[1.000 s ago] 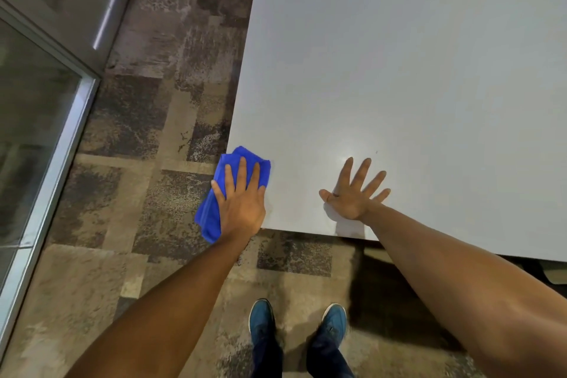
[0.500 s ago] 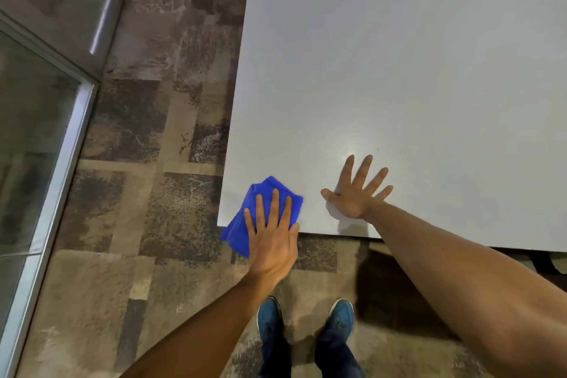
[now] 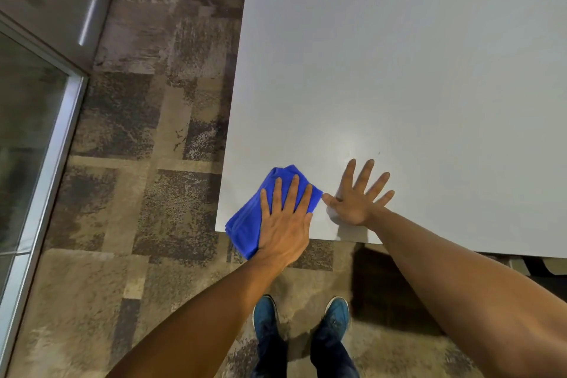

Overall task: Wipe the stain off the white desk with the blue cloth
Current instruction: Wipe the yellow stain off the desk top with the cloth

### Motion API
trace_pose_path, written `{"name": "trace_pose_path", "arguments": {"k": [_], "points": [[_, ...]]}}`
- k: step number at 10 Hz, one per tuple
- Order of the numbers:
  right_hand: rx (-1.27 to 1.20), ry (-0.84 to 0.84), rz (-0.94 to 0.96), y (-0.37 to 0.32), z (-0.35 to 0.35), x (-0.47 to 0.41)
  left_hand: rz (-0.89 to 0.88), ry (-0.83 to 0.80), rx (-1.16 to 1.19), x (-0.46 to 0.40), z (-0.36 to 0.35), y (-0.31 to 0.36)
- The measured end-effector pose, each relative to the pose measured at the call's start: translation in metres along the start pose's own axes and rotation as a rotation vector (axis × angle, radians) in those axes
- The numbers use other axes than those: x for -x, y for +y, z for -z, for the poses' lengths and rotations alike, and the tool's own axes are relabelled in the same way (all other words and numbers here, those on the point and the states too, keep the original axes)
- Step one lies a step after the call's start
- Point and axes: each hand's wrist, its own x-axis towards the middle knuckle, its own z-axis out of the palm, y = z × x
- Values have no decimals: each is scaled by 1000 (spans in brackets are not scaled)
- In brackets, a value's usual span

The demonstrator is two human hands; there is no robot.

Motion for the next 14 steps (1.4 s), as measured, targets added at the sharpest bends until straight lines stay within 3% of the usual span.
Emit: {"name": "trace_pose_path", "arguments": {"k": [1, 3, 4, 5, 6, 7, 8, 9, 10, 11, 12, 13, 14], "points": [[67, -160, 109, 10, -2, -11, -6, -2, -22, -20, 3, -3], [37, -96, 130, 18, -18, -21, 27, 20, -63, -67, 13, -6], [-164, 66, 145, 12, -21, -20, 43, 15, -81, -93, 21, -13], [-265, 297, 5, 8, -28, -27, 66, 17, -87, -112, 32, -20], [-305, 578, 78, -6, -32, -29, 56, -19, -71, -136, 50, -40], [-208, 561, 141, 4, -40, -41, -56, -39, -110, -146, 66, -75], [166, 629, 257, 16, -40, -50, -154, -30, -122, -135, 68, -96], [82, 644, 132, 0, -35, -31, -222, 3, -107, -105, 58, -101], [-44, 596, 109, 0, -34, -25, -262, 26, -78, -86, 55, -100], [162, 165, 111, 19, -28, -35, -341, -4, -65, -65, 47, -97], [3, 119, 99, 11, -34, -27, -532, -44, -121, -38, 34, -90], [-51, 197, 165, 14, -40, -32, -694, -113, -146, -20, 29, -89], [-94, 775, 96, 7, -52, -44, -860, -264, 83, 3, 37, -108]]}}
